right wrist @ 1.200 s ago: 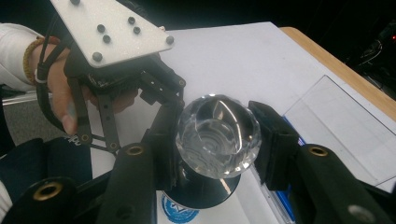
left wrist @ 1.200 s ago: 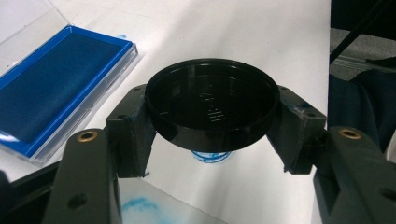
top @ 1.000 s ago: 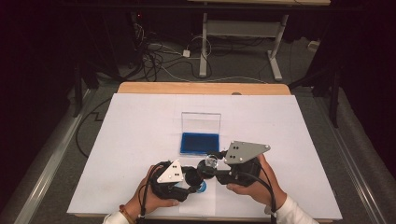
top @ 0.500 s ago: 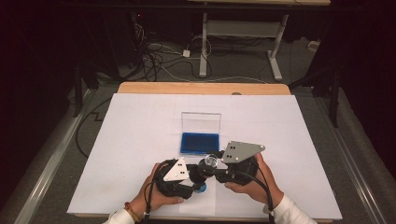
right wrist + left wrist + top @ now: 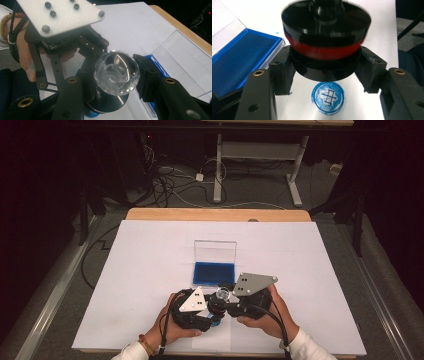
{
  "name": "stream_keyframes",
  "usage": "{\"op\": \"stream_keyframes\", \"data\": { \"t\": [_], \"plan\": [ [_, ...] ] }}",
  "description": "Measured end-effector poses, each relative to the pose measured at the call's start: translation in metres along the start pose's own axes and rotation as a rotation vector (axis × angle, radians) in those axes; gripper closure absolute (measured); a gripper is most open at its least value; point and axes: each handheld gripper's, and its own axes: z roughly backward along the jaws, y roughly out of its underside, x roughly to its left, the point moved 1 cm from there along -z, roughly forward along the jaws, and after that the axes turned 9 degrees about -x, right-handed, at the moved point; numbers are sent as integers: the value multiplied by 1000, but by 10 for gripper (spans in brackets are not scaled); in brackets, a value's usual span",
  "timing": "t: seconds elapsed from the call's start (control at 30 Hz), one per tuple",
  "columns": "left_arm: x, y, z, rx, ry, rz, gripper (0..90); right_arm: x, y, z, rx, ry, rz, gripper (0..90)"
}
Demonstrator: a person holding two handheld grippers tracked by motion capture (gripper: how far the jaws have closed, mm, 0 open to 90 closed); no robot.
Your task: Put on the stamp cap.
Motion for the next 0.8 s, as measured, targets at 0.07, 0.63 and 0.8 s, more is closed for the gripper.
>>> {"op": "stream_keyframes", "data": {
  "t": [0.07, 0.63, 0.8],
  "plan": [
    [0, -1, 0, -6, 2, 3, 366, 0, 0, 0, 2, -1, 0, 573],
    [0, -2, 3, -26, 2, -6, 366, 1, 1, -2, 5, -6, -9, 572],
    [-2, -2, 3, -17, -16, -22, 366, -1, 3, -3, 3, -8, -26, 572]
  ]
}}
